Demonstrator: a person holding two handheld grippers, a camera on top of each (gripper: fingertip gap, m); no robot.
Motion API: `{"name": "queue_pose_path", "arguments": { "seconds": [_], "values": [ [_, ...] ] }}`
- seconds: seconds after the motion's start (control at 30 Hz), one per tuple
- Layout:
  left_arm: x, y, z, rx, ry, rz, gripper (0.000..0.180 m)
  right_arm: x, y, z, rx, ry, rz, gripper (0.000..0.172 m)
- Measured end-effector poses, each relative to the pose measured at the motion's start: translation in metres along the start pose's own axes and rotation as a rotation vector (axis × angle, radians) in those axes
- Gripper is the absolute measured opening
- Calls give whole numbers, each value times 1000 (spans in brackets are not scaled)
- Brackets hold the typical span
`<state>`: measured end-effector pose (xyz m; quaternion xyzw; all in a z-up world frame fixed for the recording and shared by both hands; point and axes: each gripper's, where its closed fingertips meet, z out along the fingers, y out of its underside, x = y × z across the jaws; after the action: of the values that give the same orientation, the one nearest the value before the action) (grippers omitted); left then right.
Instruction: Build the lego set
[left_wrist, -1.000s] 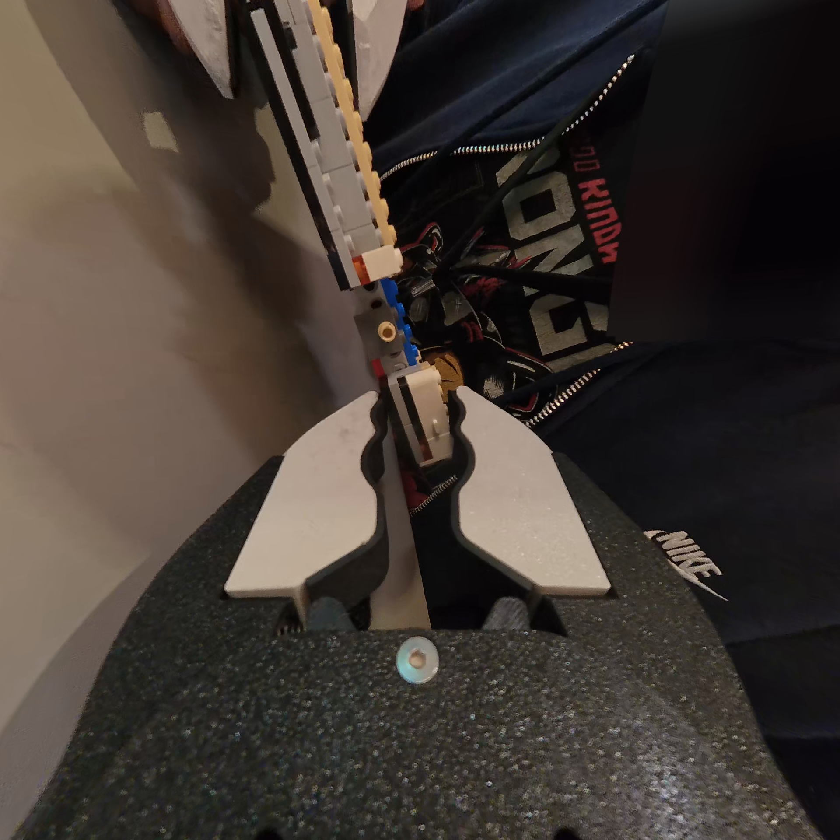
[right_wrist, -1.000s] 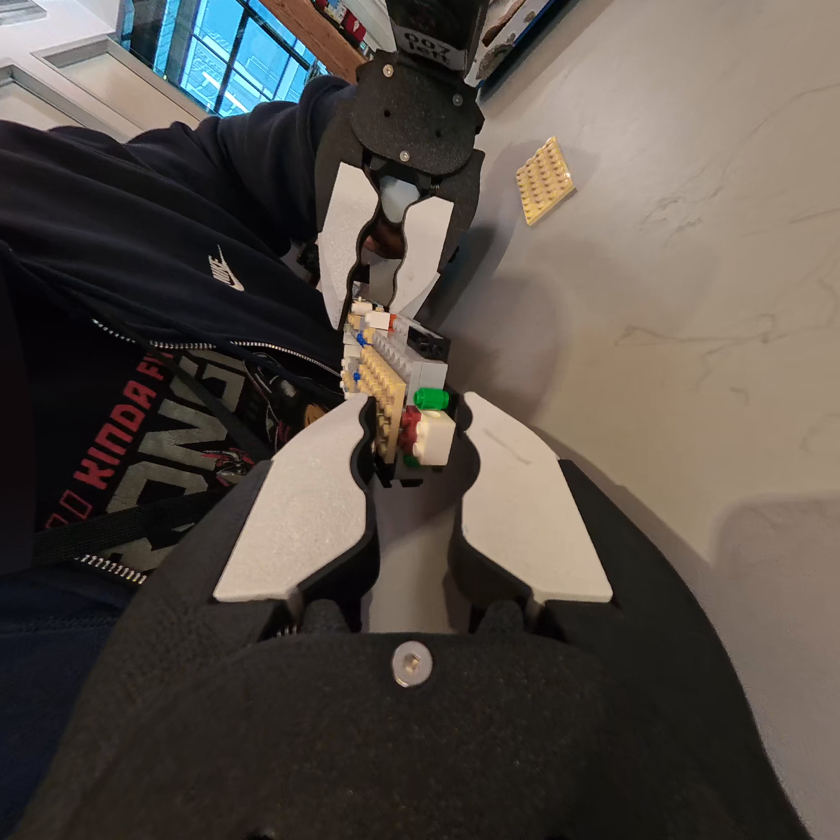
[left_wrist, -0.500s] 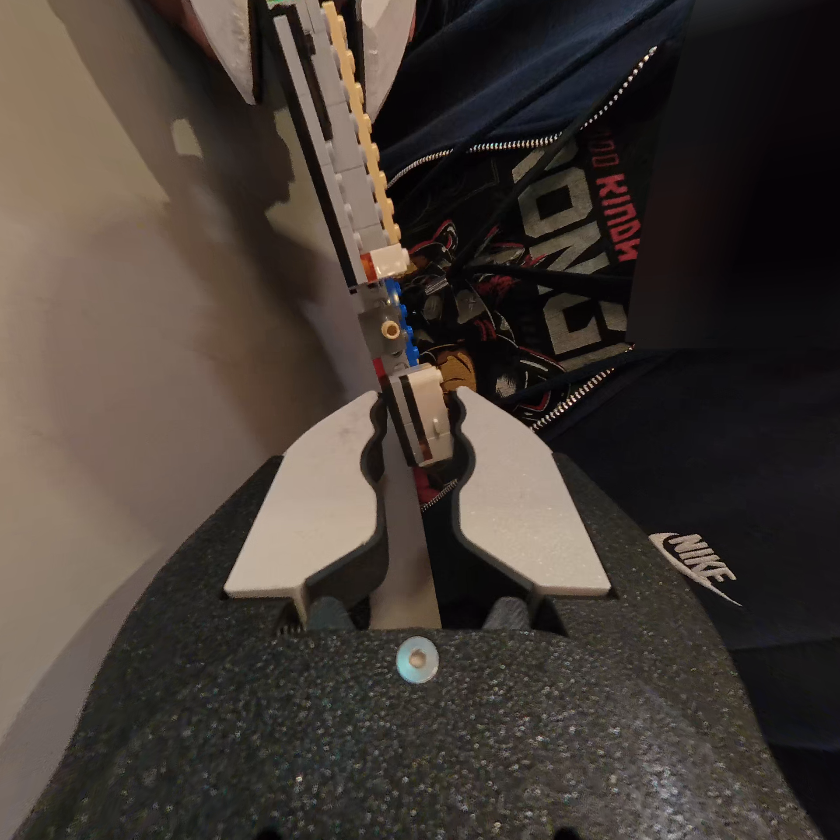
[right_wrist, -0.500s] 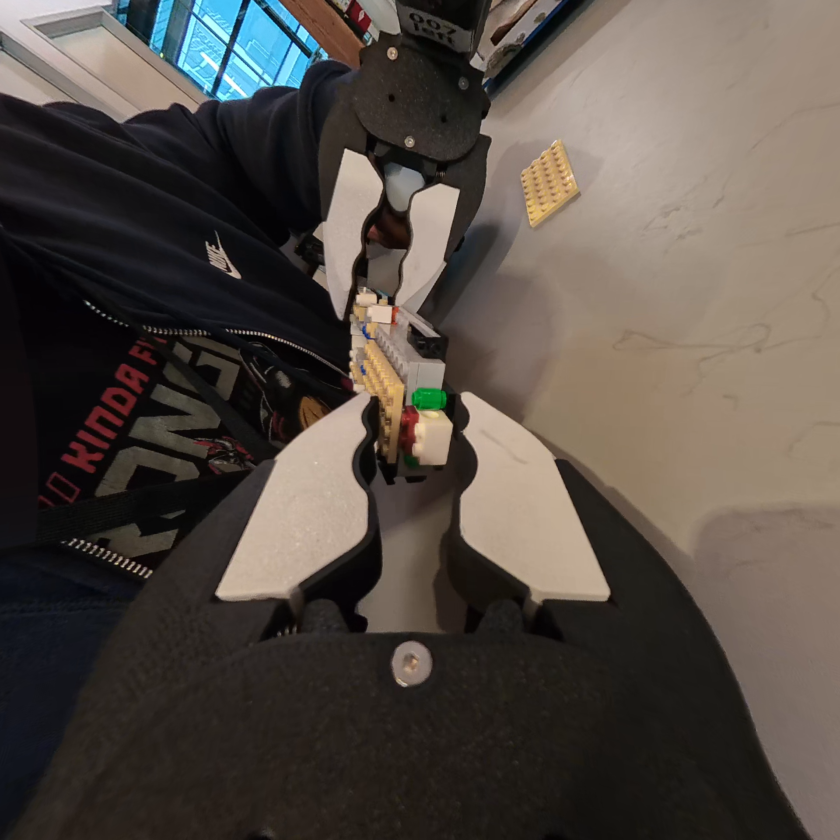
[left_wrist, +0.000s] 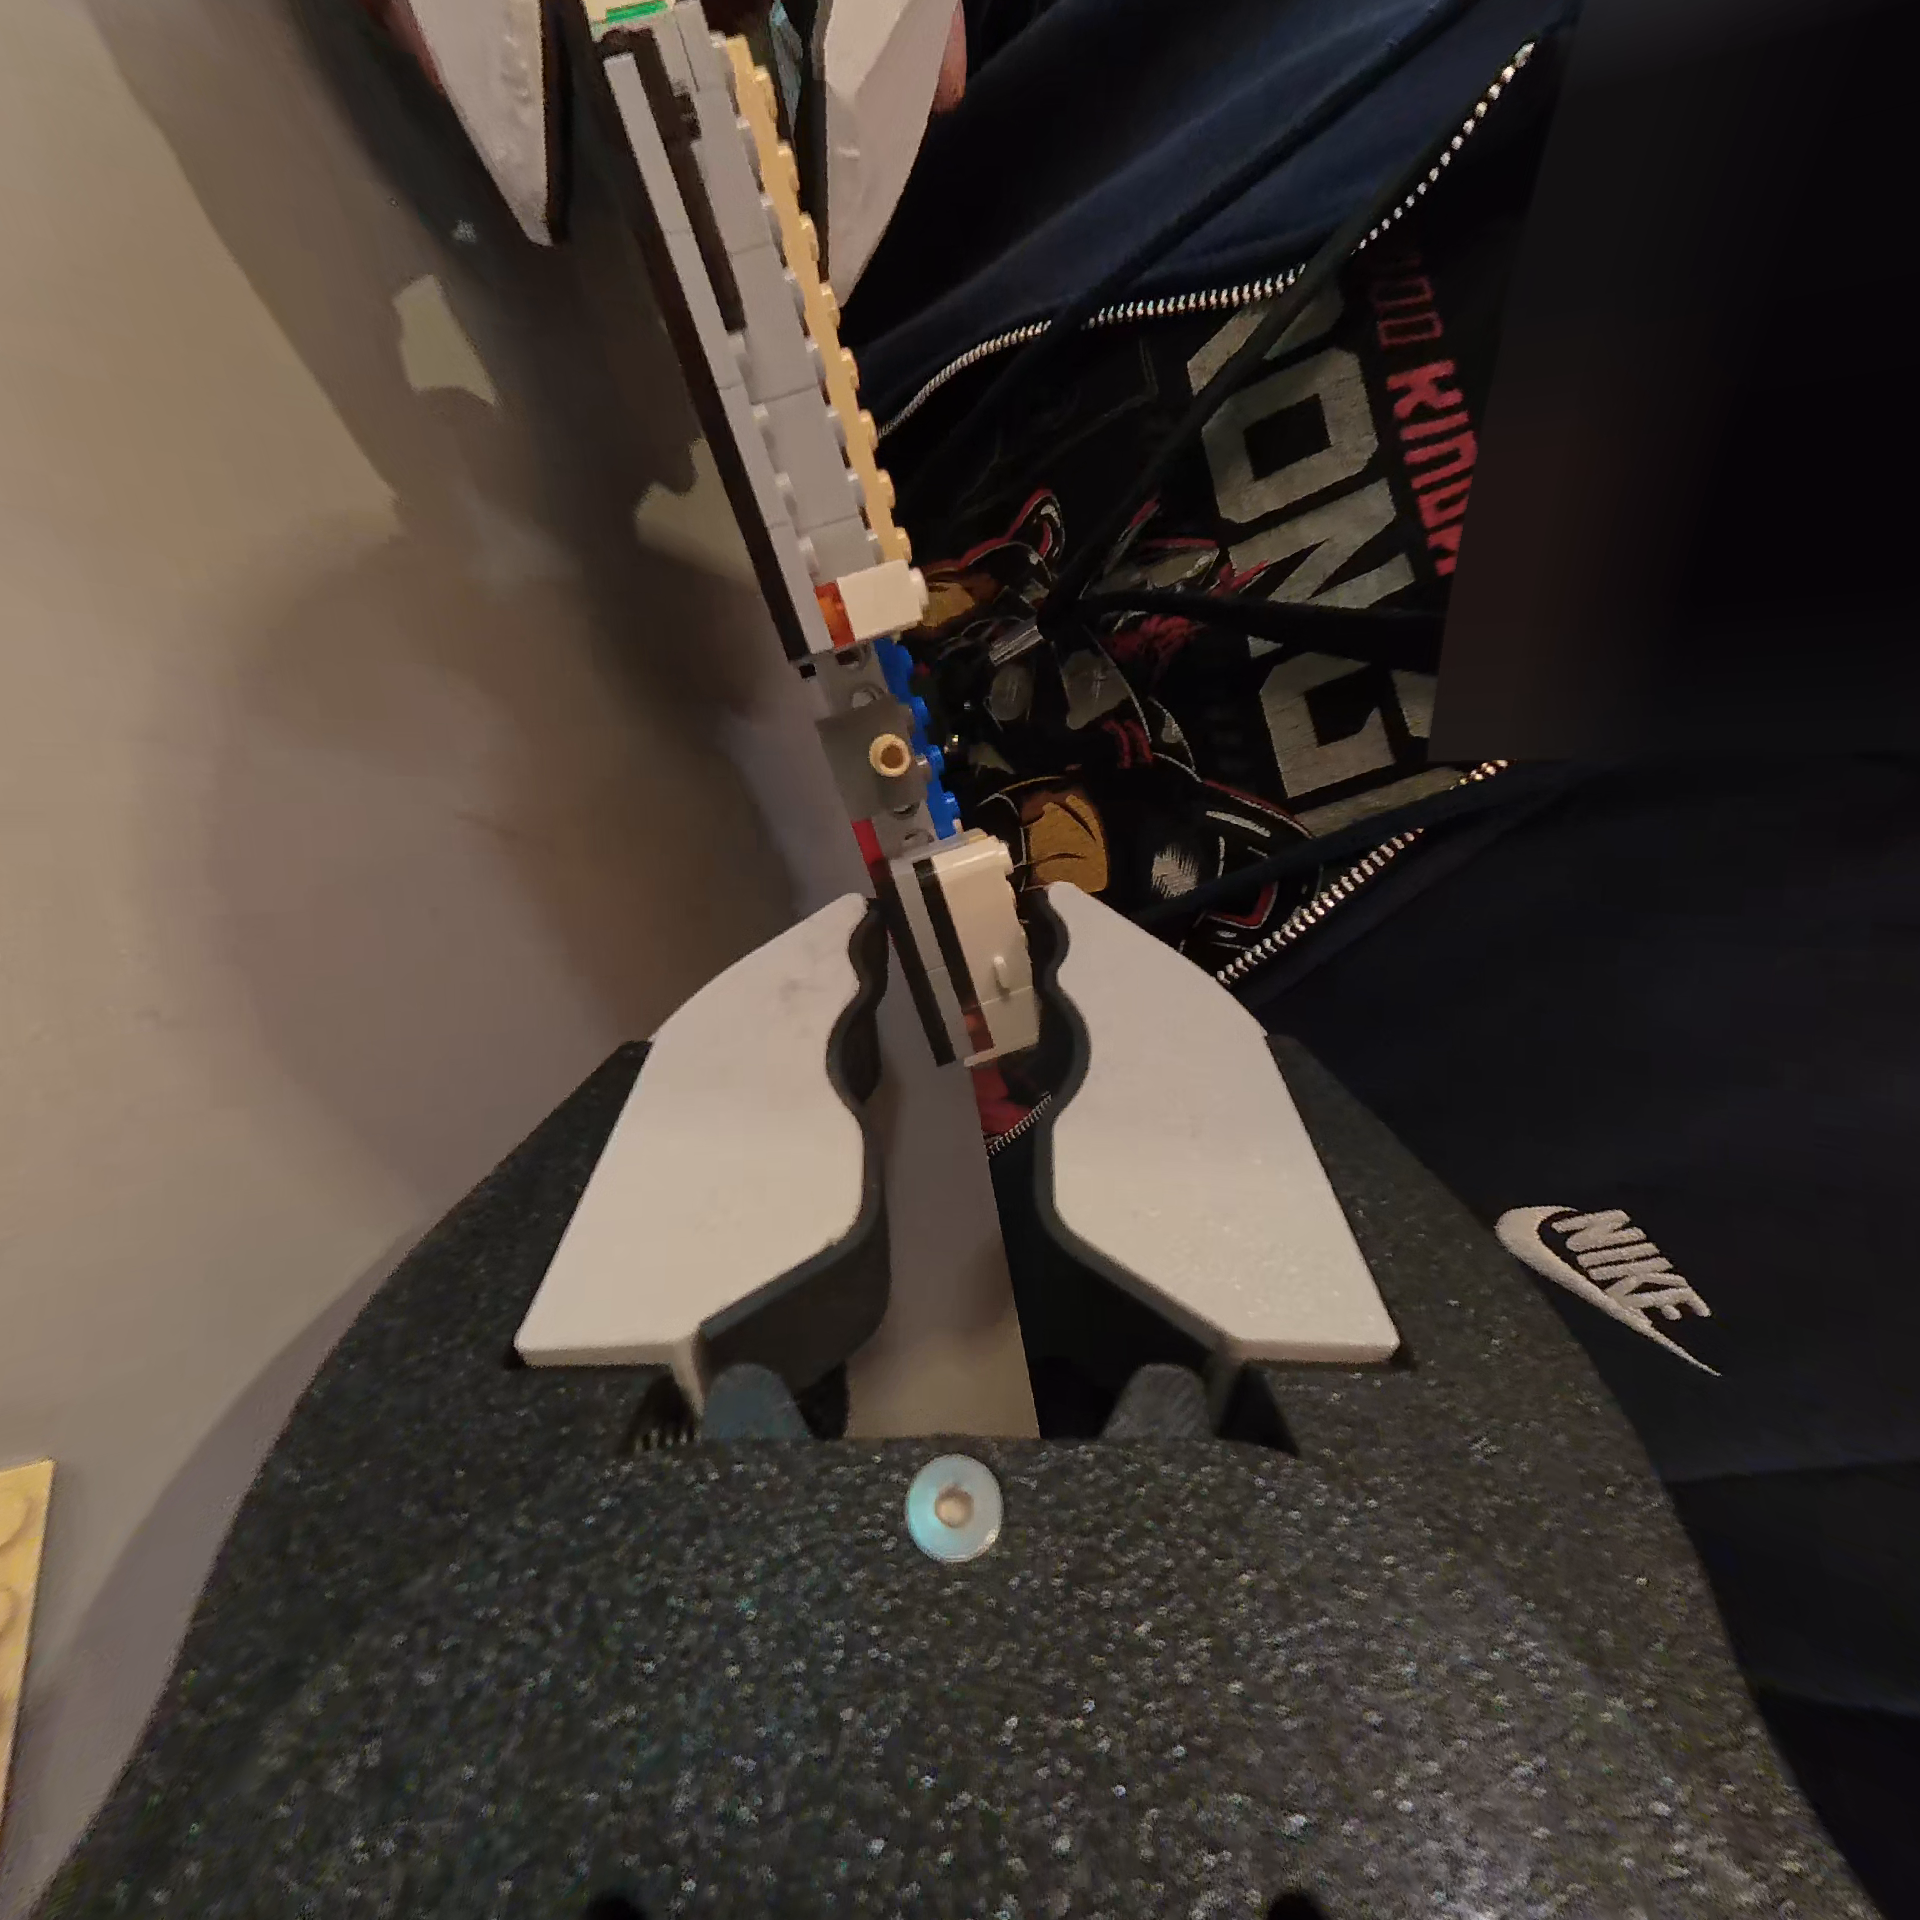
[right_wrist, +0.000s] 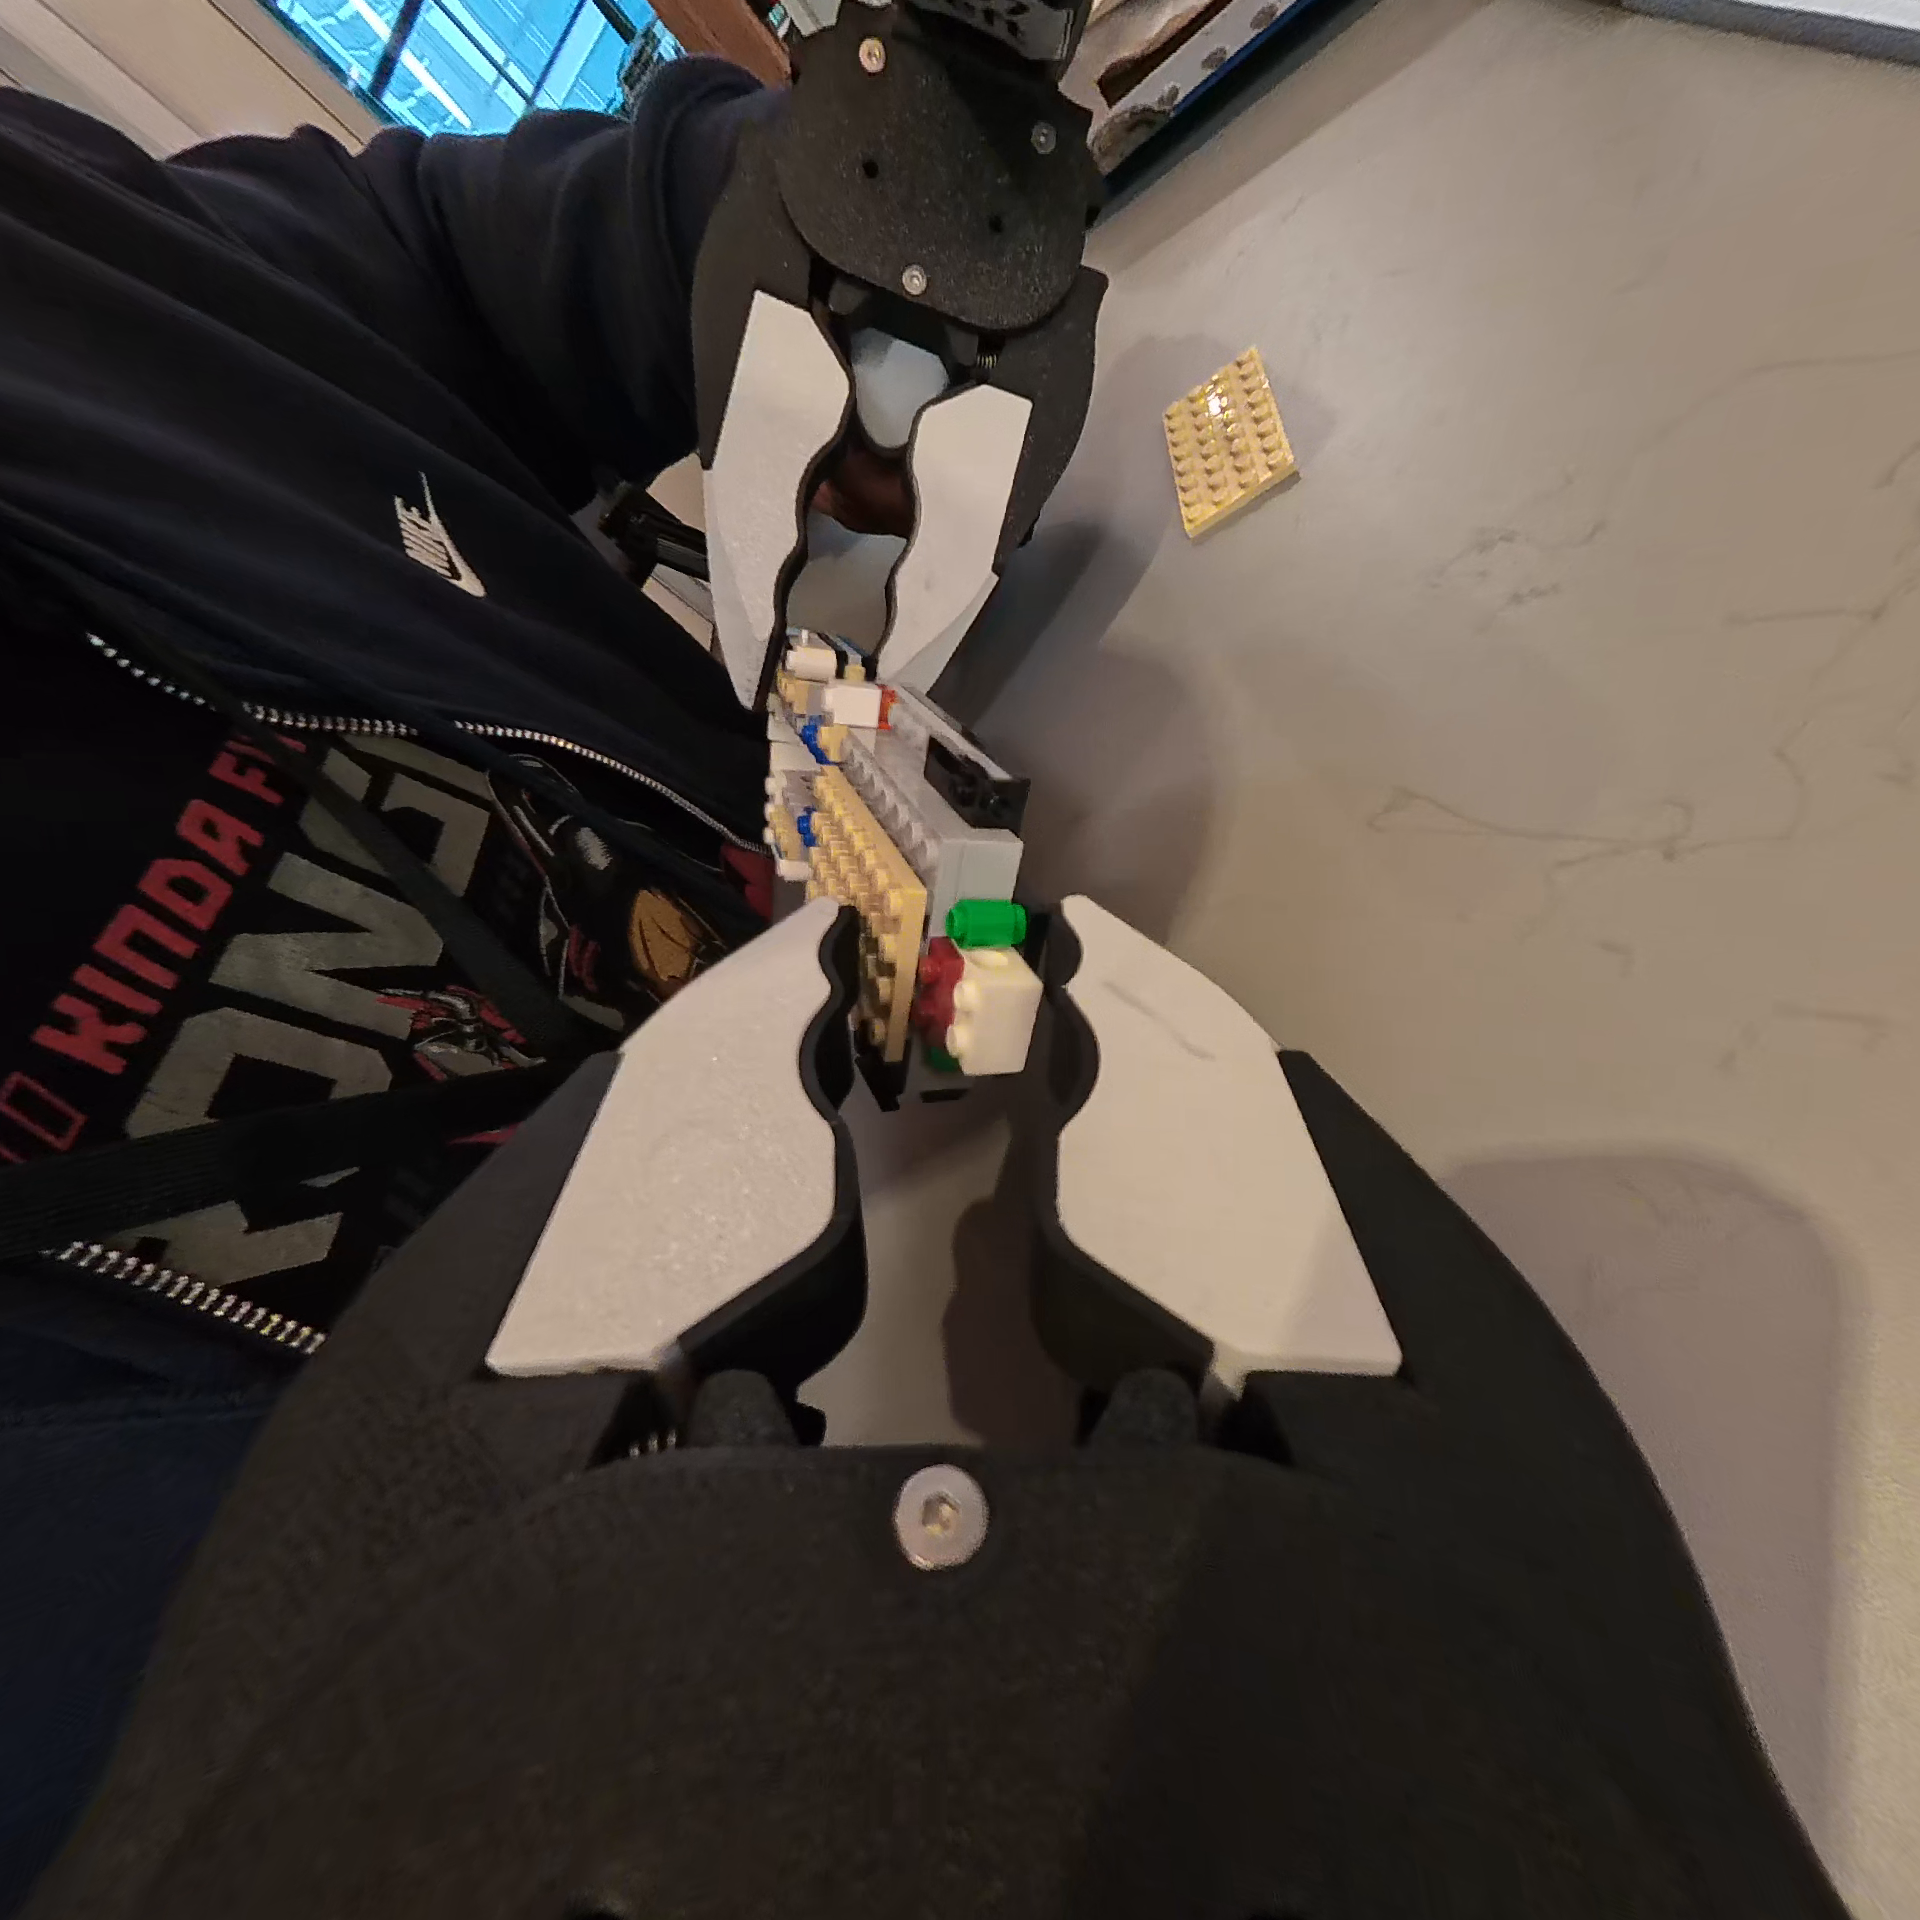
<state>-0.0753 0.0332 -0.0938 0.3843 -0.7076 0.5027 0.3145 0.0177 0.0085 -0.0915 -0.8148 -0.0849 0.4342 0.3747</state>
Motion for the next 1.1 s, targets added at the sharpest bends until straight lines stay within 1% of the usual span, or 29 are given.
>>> {"name": "queue_pose_path", "arguments": {
  "seconds": [0.2, 0.43, 0.67, 0.87, 0.9, 1.0, 1.1],
  "values": [
    [0, -1, 0, 4, -3, 6, 26, 1, 1, 1, 0, -6, 12, 35],
    [-2, -1, -3, 0, -26, 30, 26, -3, 0, -2, -14, -1, -43, 32],
    [-2, -3, -4, -9, -38, 51, 26, 1, -2, -2, -24, 43, -67, 35],
    [-3, -4, -7, -13, -35, 58, 26, 1, 0, 0, -37, 36, -63, 35],
    [-4, -4, -7, -13, -36, 61, 26, 1, 1, 1, -44, 30, -62, 36],
    [-2, -3, -7, -18, -16, 84, 26, -2, 2, 3, -48, 0, -40, 45],
    [-1, -5, -8, -3, 14, 80, 26, -4, 1, 3, -24, -42, 7, 45]
  ]
}}
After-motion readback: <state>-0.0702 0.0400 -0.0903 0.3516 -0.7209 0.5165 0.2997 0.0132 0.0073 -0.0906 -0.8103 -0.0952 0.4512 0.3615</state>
